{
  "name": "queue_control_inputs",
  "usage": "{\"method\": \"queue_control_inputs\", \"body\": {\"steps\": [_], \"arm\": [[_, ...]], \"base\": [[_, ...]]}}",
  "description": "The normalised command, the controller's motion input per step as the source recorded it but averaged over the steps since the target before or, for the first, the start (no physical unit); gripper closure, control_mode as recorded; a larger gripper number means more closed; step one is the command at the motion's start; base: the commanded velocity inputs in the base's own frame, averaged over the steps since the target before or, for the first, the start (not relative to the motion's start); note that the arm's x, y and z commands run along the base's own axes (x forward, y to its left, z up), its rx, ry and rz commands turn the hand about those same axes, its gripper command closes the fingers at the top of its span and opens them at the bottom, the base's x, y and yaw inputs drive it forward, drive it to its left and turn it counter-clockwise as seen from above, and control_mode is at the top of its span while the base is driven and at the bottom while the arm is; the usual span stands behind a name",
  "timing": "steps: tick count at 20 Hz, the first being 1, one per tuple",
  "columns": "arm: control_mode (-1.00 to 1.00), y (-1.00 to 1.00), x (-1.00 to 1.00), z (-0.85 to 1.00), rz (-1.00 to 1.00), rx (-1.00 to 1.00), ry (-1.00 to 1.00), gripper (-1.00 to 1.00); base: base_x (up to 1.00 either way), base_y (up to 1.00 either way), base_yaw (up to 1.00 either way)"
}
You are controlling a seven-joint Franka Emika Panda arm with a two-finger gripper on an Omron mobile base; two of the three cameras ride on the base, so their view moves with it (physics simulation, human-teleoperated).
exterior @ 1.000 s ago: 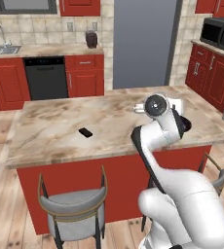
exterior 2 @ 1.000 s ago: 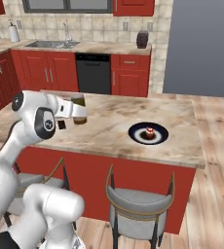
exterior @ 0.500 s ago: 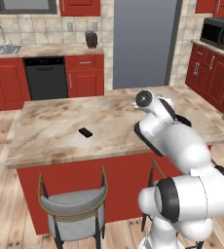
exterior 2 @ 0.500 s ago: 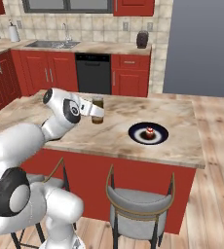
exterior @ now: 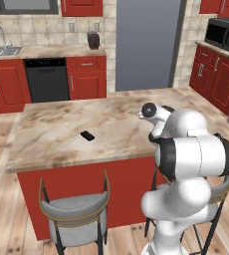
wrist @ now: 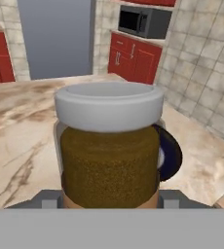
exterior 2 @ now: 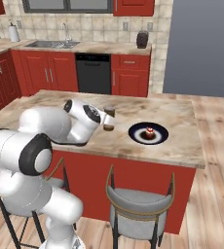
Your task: Take the cinnamon bottle from the cabinet and place it on the dining table, next to the plate with the cupcake. Then take the chocolate from the dining counter and place it on the cupcake plate.
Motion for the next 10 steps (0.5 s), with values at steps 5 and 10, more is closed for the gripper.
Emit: {"method": "queue_control_inputs", "body": {"steps": [5, 10], "arm": [[-1.0, -0.15, 0.3, -0.55, 0.0, 0.07, 0.0, 1.0], [-1.0, -0.01, 0.29, -0.33, 0.0, 0.04, 0.0, 1.0]], "base": [[0.0, 0.0, 0.0], [0.0, 0.0, 0.0]]}}
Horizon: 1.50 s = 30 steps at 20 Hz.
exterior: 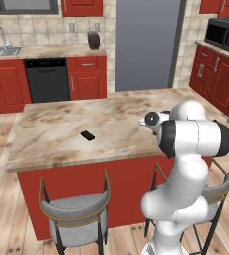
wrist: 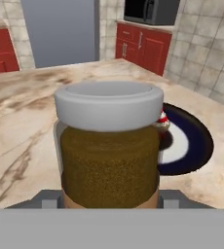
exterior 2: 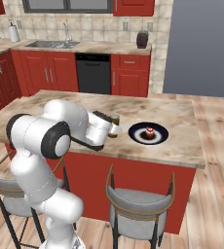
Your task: Take the cinnamon bottle from the cabinet and place it on the dining table, next to the plate with the cupcake. Then take the chocolate from the dining counter and place it on the cupcake plate.
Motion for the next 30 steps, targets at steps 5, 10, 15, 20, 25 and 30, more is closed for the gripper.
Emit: {"method": "queue_control_inputs", "body": {"steps": [5, 10, 15, 20, 25, 30], "arm": [[-1.0, 0.0, 0.27, -0.28, 0.0, 0.02, 0.0, 1.0], [-1.0, 0.0, 0.26, -0.19, -0.02, 0.0, 0.0, 1.0], [-1.0, 0.0, 0.52, -0.06, -0.06, 0.0, -0.01, 1.0], [-1.0, 0.0, 0.48, 0.0, -0.07, 0.0, -0.01, 1.0], [-1.0, 0.0, 0.21, -0.11, -0.06, 0.0, 0.0, -1.0], [-1.0, 0.0, 0.18, -0.02, -0.05, 0.0, 0.0, -1.0]], "base": [[0.0, 0.0, 0.0], [0.0, 0.0, 0.0], [0.0, 0.0, 0.0], [0.0, 0.0, 0.0], [0.0, 0.0, 0.0], [0.0, 0.0, 0.0]]}}
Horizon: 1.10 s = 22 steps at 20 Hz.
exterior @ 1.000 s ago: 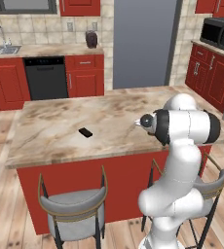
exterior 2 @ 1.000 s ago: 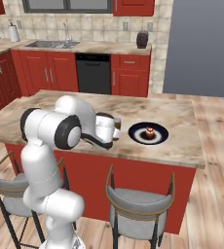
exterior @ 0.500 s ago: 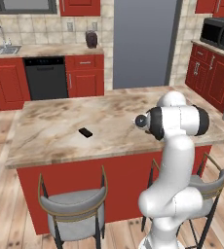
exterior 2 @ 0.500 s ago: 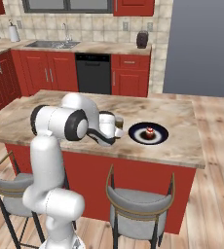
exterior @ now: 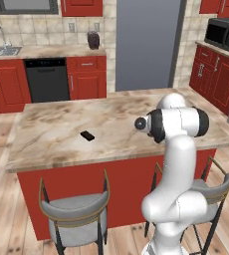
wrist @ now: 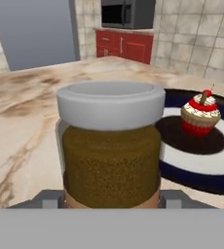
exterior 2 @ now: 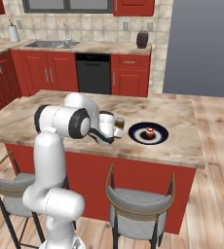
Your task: Take the cinnamon bottle from the cabinet and place it on the dining table, next to the plate with the cupcake. Then take the chocolate from the dining counter and place it on the cupcake plate.
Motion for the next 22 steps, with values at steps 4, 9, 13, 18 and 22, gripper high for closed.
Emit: {"method": "queue_control_inputs", "body": {"steps": [4, 9, 13, 18, 22], "arm": [[-1.0, 0.0, 0.01, 0.46, -0.03, 0.0, 0.0, -1.0], [-1.0, 0.0, 0.0, 0.44, -0.01, 0.0, 0.0, -1.0], [-1.0, 0.06, -0.01, 0.89, -0.03, 0.0, 0.0, -1.0], [-1.0, 0.04, -0.18, 1.0, -0.03, 0.0, 0.0, -1.0], [-1.0, 0.22, -0.26, 1.0, -0.01, 0.0, 0.0, -1.0]], "base": [[0.0, 0.0, 0.0], [0.0, 0.0, 0.0], [0.0, 0.0, 0.0], [0.0, 0.0, 0.0], [0.0, 0.0, 0.0]]}}
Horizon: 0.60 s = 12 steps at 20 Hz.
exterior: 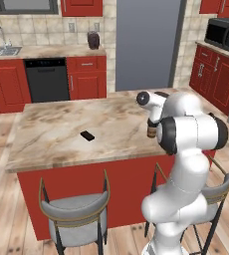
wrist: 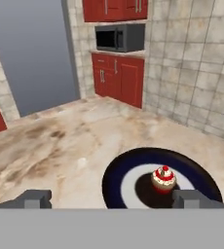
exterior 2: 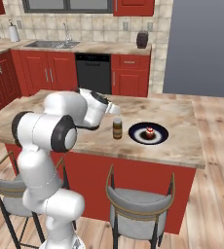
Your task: Take the cinnamon bottle from the cabinet and place it on the dining table, next to the plate with the cupcake. Then take the chocolate from the dining counter and place it on the cupcake plate.
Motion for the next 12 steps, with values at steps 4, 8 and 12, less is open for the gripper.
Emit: {"method": "queue_control_inputs", "body": {"steps": [4, 8, 12], "arm": [[-1.0, 0.81, -0.23, 1.0, 0.03, 0.0, 0.09, -1.0], [-1.0, 1.0, -0.23, 0.97, 0.17, 0.01, 0.22, -1.0], [-1.0, 0.99, -0.18, 0.63, 0.31, 0.07, 0.3, -1.0]], "base": [[0.0, 0.0, 0.0], [0.0, 0.0, 0.0], [0.0, 0.0, 0.0]]}}
